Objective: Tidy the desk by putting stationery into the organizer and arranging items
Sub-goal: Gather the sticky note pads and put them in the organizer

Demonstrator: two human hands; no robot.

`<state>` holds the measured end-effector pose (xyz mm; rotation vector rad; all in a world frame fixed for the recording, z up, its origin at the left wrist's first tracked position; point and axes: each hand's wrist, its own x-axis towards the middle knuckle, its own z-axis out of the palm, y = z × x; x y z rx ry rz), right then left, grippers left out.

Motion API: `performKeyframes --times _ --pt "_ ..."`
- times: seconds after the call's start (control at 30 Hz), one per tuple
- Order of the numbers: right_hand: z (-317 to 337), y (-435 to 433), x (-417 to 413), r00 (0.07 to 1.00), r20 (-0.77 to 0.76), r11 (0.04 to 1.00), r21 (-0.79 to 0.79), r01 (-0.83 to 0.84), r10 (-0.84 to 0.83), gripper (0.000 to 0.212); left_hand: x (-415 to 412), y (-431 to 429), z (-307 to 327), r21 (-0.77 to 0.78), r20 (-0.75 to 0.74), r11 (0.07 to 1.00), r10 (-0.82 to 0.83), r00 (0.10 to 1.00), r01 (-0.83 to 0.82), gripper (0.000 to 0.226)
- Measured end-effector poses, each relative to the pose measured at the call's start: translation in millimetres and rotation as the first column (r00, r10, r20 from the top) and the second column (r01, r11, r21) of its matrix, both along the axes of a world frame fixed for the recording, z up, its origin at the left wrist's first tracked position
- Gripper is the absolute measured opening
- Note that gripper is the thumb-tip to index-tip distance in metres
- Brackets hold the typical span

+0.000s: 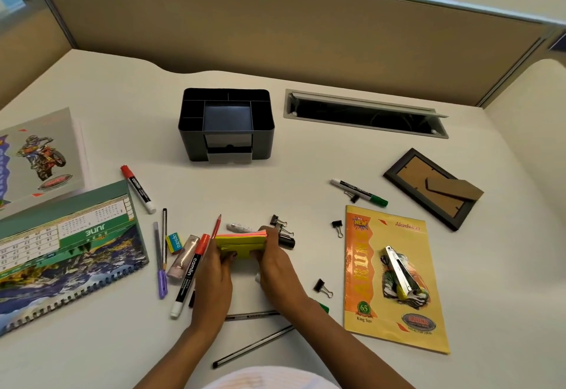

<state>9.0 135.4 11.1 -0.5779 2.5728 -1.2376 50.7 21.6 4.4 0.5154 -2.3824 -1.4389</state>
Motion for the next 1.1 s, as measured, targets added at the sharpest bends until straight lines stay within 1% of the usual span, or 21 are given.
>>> performKeyframes --times 0.17,0.27,0.3,0.4,0.43,0.5,0.53,0.57,0.63,0.7,0.77,0.87,0.93,0.97,1.0,1.03,1.1 --pt "5 1 0 0.998 -0.059 1.0 0.027 -0.014 0.016 0.057 -2 -5 -6 -0.075 0.014 0.997 0.026 1.0 -0.025 0.025" --pt "18 6 -3 1.0 -0.022 0.997 -0.076 0.014 -0.016 0.04 -2 -8 -4 -0.139 0.001 0.99 0.029 1.0 -0.029 0.026" --pt "23 8 -6 0.999 -0.037 0.995 -0.1 0.012 -0.016 0.037 -2 -9 -1 -0.157 -0.009 0.987 0.026 1.0 -0.027 0.026" --pt "39 13 -15 0.973 -0.223 0.994 -0.08 -0.075 0.055 0.035 -4 -14 4 -0.234 -0.067 0.972 -0.024 0.997 0.007 0.024" --pt "44 15 -17 0.942 -0.322 0.993 -0.034 -0.112 0.095 0.033 -5 -16 5 -0.274 -0.083 0.961 -0.049 0.995 0.025 0.027" --pt "51 19 -24 0.836 -0.517 0.983 0.108 -0.151 0.185 0.029 -9 -20 8 -0.35 -0.116 0.935 -0.102 0.988 0.055 0.033" --pt "54 21 -26 0.795 -0.568 0.976 0.165 -0.143 0.213 0.027 -11 -22 10 -0.381 -0.138 0.922 -0.124 0.983 0.063 0.035" --pt "58 21 -29 0.774 -0.59 0.97 0.204 -0.13 0.228 0.026 -13 -23 13 -0.413 -0.159 0.908 -0.143 0.977 0.065 0.035" --pt "64 21 -35 0.758 -0.609 0.966 0.235 -0.109 0.234 0.023 -17 -25 21 -0.456 -0.195 0.888 -0.173 0.965 0.067 0.032" --pt "71 20 -40 0.754 -0.62 0.97 0.225 -0.091 0.215 0.022 -23 -27 27 -0.454 -0.213 0.888 -0.196 0.957 0.081 0.032" --pt "78 17 -47 0.752 -0.636 0.981 0.181 -0.072 0.173 0.024 -32 -29 30 -0.42 -0.248 0.902 -0.222 0.943 0.101 0.035" --pt "85 13 -66 0.734 -0.672 0.992 0.129 -0.018 0.1 0.022 -51 -29 36 -0.279 -0.29 0.95 -0.222 0.931 0.14 0.05" --pt "91 12 -83 0.716 -0.697 0.995 0.093 0.039 0.037 0.02 -67 -30 38 -0.209 -0.301 0.971 -0.177 0.937 0.116 0.046" --pt "95 12 -94 0.703 -0.711 0.996 0.071 0.062 0.007 0.019 -76 -32 37 -0.214 -0.281 0.972 -0.154 0.947 0.094 0.041" --pt "100 13 -104 0.686 -0.727 0.996 0.048 0.082 -0.022 0.017 -87 -36 33 -0.254 -0.23 0.963 -0.15 0.962 0.089 0.035" --pt "106 13 -116 0.666 -0.744 0.995 0.025 0.1 -0.048 0.015 -98 -41 26 -0.329 -0.148 0.938 -0.17 0.974 0.114 0.031" --pt "118 11 -142 0.621 -0.778 0.991 -0.016 0.134 -0.097 0.014 -122 -52 9 -0.507 0.056 0.82 -0.276 0.959 0.266 0.033"
